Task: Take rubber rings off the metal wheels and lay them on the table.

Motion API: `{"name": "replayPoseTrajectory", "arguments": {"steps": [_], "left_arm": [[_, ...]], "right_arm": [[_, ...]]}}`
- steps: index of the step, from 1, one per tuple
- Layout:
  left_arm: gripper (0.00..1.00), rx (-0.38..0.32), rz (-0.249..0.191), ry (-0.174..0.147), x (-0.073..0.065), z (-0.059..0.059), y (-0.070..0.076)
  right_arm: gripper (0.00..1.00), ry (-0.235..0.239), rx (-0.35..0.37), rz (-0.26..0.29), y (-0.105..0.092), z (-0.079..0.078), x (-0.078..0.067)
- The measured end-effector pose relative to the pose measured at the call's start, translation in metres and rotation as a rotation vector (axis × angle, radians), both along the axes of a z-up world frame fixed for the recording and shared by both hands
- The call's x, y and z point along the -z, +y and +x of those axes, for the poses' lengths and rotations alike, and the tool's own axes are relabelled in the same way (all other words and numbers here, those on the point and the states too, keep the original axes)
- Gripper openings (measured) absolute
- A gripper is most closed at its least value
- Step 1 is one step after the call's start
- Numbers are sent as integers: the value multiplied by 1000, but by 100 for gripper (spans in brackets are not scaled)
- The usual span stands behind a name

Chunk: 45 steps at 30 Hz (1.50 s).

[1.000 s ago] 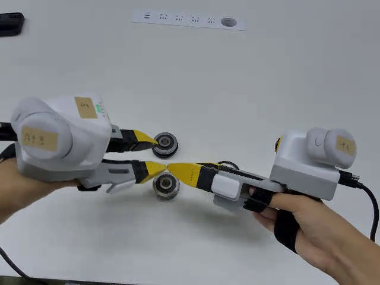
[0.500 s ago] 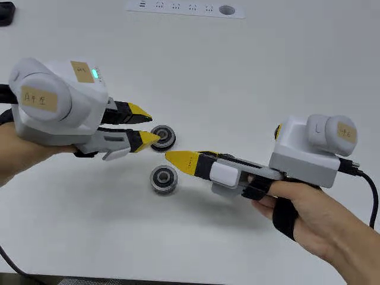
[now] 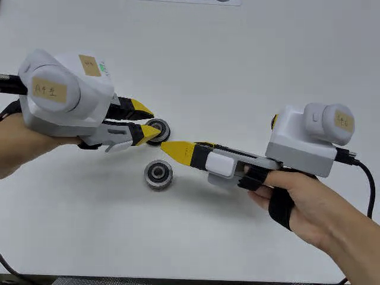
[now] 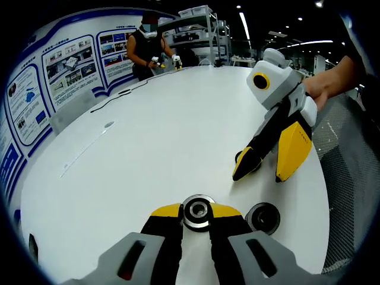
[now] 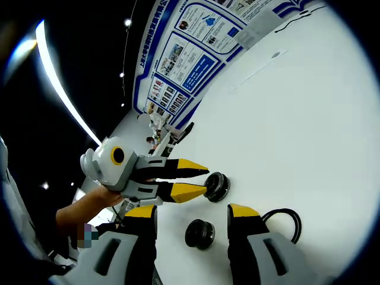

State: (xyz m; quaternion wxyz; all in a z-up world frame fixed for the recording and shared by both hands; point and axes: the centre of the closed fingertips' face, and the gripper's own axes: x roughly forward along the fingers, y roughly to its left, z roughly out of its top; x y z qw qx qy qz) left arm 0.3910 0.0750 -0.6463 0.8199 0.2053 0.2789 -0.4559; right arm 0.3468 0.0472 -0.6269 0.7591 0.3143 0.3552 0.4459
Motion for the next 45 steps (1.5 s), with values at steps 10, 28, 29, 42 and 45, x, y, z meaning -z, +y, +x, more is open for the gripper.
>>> {"name": "replayPoseTrajectory", "arguments": {"steps": [10, 28, 29, 42, 45], "left_arm": [[15, 17, -2, 19, 5, -2, -4], [13, 6, -27, 38, 7, -1, -2], [13, 6, -26, 39, 7, -2, -2], [13, 8, -19, 56, 7, -1, -2], [13, 8, -22, 56, 7, -1, -1]], "right_arm": [[48, 5, 17, 15, 0, 6, -1], [50, 18, 33, 54, 10, 21, -5], [51, 19, 34, 56, 11, 22, -5], [54, 45, 24, 43, 25, 32, 4], [54, 44, 16, 33, 26, 33, 6]]}}
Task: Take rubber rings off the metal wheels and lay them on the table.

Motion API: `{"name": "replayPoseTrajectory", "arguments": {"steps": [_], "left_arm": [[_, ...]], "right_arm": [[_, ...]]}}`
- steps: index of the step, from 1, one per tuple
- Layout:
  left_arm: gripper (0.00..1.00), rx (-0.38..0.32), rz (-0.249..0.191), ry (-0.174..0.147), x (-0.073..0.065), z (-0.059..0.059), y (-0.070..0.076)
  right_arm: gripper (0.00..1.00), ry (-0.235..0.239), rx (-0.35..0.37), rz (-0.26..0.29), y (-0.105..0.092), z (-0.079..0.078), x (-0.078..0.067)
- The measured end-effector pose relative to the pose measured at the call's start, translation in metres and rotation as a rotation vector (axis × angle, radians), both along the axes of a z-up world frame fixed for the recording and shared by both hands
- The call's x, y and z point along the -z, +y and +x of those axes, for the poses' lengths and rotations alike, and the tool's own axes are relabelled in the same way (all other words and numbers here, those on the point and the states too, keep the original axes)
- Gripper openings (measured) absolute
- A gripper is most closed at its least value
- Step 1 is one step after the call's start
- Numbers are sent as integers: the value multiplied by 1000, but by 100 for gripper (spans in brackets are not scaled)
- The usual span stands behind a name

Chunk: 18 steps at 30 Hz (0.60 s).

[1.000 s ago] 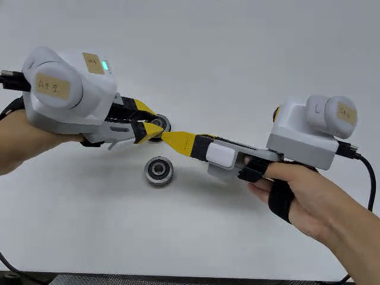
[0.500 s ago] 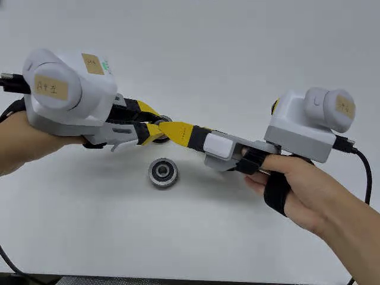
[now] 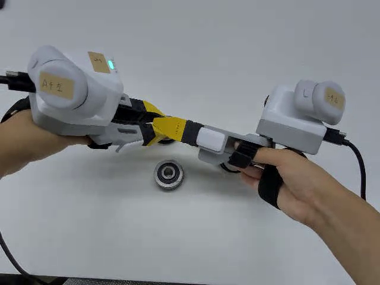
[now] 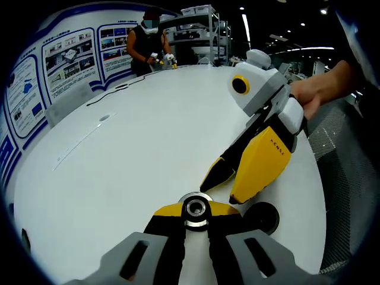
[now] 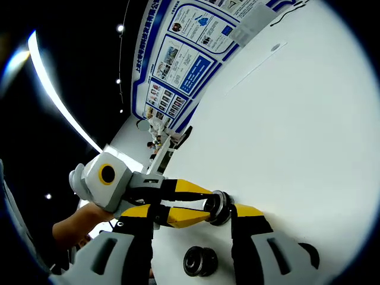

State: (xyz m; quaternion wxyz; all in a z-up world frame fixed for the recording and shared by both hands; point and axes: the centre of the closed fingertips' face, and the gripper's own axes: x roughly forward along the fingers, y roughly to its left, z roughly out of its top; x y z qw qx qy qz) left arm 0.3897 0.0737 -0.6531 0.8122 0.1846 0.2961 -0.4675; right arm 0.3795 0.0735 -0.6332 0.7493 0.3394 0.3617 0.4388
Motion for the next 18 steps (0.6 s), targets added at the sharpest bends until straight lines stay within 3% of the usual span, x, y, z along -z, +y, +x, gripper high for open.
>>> {"name": "replayPoseTrajectory", "arguments": {"steps": [18], "left_arm": [[13, -5, -2, 3, 0, 0, 1]], "right_arm": [[53, 5, -21, -18, 4, -5, 1]]}}
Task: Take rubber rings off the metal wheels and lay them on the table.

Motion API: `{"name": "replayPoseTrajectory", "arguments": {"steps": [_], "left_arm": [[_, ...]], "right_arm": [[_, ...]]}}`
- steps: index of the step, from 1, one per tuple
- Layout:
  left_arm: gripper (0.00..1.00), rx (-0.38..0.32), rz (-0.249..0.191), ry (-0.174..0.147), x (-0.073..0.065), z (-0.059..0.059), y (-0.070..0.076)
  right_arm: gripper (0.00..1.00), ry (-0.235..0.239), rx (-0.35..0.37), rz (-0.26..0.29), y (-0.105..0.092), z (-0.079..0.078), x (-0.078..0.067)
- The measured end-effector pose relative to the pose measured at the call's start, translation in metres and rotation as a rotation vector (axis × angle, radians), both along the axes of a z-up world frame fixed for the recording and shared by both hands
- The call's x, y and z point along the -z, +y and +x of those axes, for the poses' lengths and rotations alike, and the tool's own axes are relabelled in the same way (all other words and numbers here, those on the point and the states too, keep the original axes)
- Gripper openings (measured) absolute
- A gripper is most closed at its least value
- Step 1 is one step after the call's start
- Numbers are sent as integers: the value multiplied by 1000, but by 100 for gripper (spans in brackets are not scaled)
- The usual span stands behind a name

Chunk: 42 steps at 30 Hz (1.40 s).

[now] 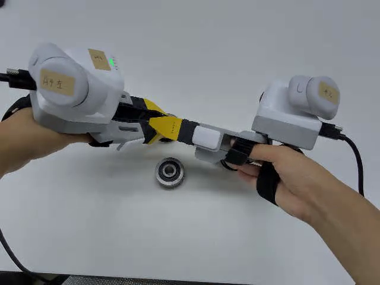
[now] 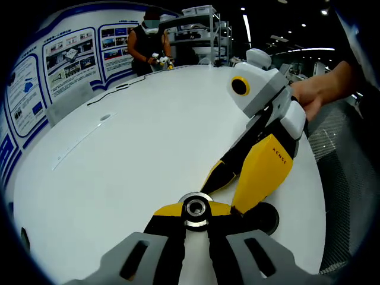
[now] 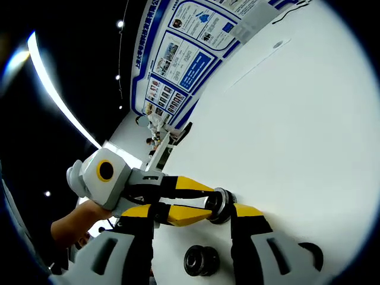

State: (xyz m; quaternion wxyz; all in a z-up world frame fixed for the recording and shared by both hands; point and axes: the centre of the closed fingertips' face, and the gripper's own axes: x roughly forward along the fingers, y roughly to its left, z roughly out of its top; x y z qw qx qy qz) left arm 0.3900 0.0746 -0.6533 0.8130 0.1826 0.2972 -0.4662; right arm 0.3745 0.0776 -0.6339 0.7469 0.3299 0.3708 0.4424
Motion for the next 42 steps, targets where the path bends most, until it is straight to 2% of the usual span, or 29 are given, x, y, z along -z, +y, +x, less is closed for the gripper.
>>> {"name": "replayPoseTrajectory", "arguments": {"steps": [11, 14, 17, 23, 38, 41, 42], "left_arm": [[13, -1, 0, -2, 1, 0, 1], [13, 0, 2, -2, 1, 0, 1], [13, -3, 0, -1, 1, 0, 1], [13, -4, 2, 2, 1, 0, 1], [13, -2, 6, 1, 1, 0, 0], [13, -4, 6, -1, 1, 0, 0], [13, -6, 4, -1, 1, 0, 0]], "right_arm": [[54, 8, 1, -48, 3, -1, 1], [53, 23, -1, -72, 2, -3, 3], [52, 25, 15, -80, 2, -1, 4], [52, 56, 35, -97, 3, -1, 4], [53, 91, 59, -118, 5, -1, 3], [50, 76, 68, -125, 4, 2, 6], [50, 71, 82, -111, 5, 5, 4]]}}
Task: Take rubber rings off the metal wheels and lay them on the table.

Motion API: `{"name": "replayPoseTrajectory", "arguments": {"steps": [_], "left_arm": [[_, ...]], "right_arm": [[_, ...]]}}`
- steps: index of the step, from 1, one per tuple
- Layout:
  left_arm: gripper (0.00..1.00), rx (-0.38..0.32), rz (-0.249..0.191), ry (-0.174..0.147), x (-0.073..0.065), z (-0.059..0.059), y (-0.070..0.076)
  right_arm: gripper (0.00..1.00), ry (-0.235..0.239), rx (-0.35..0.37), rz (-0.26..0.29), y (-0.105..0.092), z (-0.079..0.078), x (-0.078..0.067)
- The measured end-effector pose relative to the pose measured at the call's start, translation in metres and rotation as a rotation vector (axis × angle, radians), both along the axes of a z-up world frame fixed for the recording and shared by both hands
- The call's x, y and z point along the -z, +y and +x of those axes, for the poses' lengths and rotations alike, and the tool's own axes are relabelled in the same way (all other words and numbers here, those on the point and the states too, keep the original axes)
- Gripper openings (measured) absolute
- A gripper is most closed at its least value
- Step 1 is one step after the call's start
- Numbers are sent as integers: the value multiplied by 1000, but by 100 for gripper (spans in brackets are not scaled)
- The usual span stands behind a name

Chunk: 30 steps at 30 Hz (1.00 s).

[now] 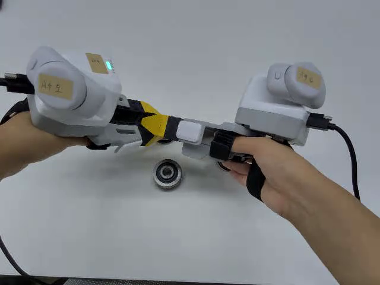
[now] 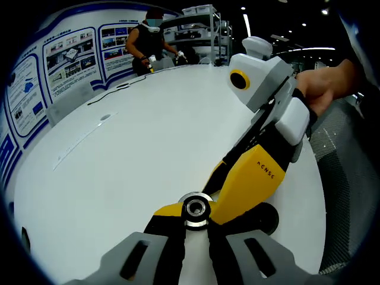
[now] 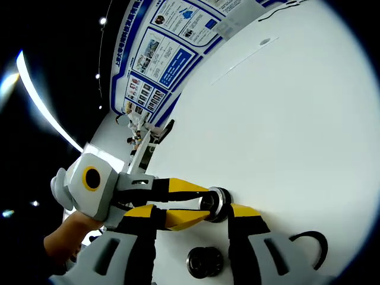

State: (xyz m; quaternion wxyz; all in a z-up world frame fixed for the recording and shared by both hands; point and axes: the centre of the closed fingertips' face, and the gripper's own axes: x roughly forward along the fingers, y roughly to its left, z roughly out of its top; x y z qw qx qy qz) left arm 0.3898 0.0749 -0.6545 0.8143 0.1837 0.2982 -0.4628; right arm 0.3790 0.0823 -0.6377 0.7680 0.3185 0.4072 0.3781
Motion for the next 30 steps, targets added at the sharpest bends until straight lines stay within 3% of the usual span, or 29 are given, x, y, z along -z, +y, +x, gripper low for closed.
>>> {"name": "replayPoseTrajectory", "arguments": {"steps": [4, 8, 22, 30], "left_arm": [[13, 0, 1, -1, 0, 0, 0], [13, 0, -3, 1, 0, 0, 0], [13, -3, -6, 2, 0, -1, -1], [13, -9, -10, 1, 0, -1, -1]], "right_arm": [[51, -20, -19, -16, 2, 1, 0], [51, 11, -29, -7, 0, -3, 0], [48, -3, -16, 18, -6, -3, -3], [28, 6, 3, -3, -14, 3, 10]]}}
